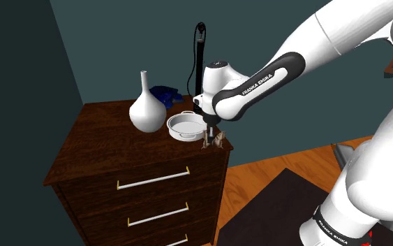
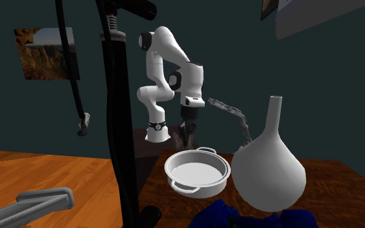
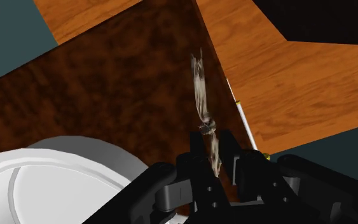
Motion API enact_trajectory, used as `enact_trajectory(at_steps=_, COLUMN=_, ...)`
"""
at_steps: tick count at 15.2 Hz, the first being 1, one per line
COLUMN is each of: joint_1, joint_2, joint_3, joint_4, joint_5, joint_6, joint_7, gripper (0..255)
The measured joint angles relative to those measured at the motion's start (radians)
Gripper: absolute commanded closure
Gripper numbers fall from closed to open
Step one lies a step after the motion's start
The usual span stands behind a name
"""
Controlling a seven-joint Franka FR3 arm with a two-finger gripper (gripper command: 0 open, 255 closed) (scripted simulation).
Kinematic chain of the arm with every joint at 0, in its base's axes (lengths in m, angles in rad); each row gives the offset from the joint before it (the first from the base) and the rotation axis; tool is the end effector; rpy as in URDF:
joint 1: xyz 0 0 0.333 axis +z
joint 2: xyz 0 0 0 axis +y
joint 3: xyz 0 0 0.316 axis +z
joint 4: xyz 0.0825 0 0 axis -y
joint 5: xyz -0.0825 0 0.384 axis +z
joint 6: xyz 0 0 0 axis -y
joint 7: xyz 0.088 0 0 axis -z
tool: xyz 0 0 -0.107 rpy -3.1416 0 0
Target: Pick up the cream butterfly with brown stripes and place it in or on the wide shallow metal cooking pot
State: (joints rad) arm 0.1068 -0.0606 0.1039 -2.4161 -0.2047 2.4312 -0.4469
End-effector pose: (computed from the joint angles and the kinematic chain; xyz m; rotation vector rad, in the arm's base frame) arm 0.4784 0.1016 0.3403 2.7467 1.1744 0.0852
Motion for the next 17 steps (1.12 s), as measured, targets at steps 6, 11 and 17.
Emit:
enact_trajectory(at_steps=6, joint_1=0.002, joint_2=-0.047, joint_3=-0.001, joint_4=0.029, joint_5=0.022, joint_6=-0.074, joint_7=-0.022, gripper=255)
enact_trajectory(at_steps=11, joint_1=0.006, joint_2=-0.087, joint_3=-0.002, joint_4=0.064, joint_5=0.039, joint_6=-0.147, joint_7=-0.041, gripper=255)
enact_trajectory(at_steps=17, joint_1=0.009, joint_2=-0.126, joint_3=-0.003, joint_4=0.108, joint_5=0.054, joint_6=-0.229, joint_7=-0.059, gripper=255)
